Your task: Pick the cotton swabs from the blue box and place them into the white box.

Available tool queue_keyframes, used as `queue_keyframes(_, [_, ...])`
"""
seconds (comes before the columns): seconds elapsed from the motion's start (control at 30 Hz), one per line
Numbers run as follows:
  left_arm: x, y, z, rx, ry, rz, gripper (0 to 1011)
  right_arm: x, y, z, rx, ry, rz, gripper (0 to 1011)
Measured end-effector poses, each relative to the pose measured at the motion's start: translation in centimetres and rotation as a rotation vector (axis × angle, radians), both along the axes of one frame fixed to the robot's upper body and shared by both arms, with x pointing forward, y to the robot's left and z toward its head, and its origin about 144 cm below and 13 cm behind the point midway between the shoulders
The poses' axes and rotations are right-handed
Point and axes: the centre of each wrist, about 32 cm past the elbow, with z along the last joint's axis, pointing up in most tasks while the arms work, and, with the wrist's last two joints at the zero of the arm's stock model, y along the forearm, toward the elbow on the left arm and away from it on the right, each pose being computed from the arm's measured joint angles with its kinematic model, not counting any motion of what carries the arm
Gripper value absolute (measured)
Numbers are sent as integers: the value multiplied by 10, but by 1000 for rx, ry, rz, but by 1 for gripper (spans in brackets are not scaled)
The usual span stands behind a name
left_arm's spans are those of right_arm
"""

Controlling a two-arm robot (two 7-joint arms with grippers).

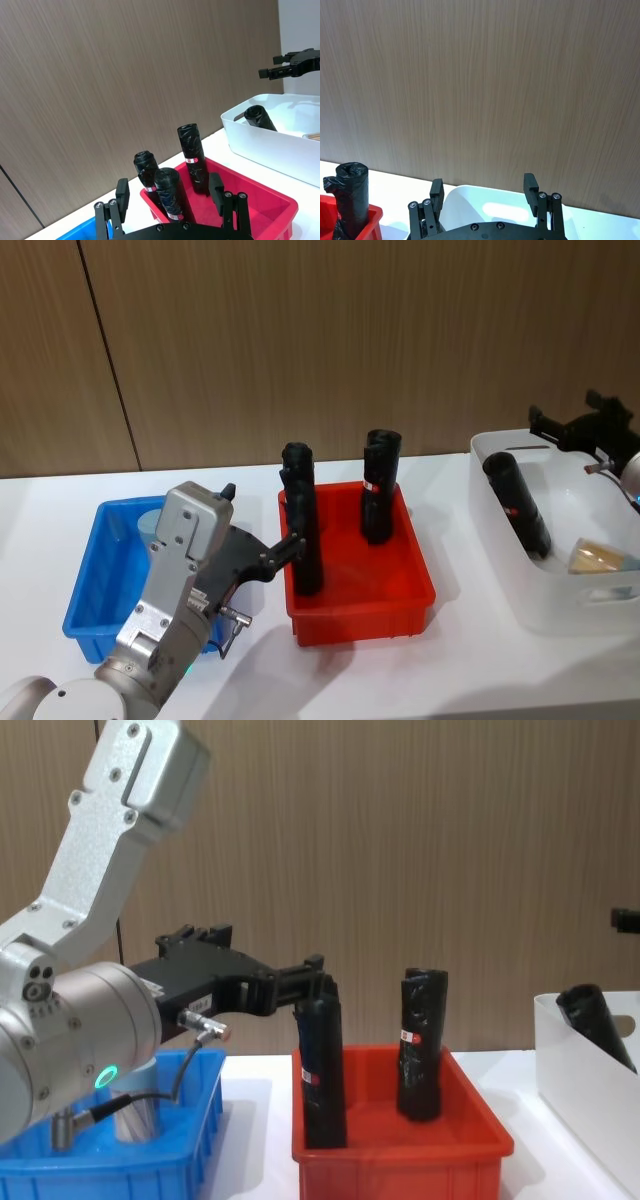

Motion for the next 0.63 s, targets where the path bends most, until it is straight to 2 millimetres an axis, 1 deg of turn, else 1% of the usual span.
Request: queue_keyframes(0.63, [0,0,0,0,0,0,1004,0,0,-1,1,-1,0,1001])
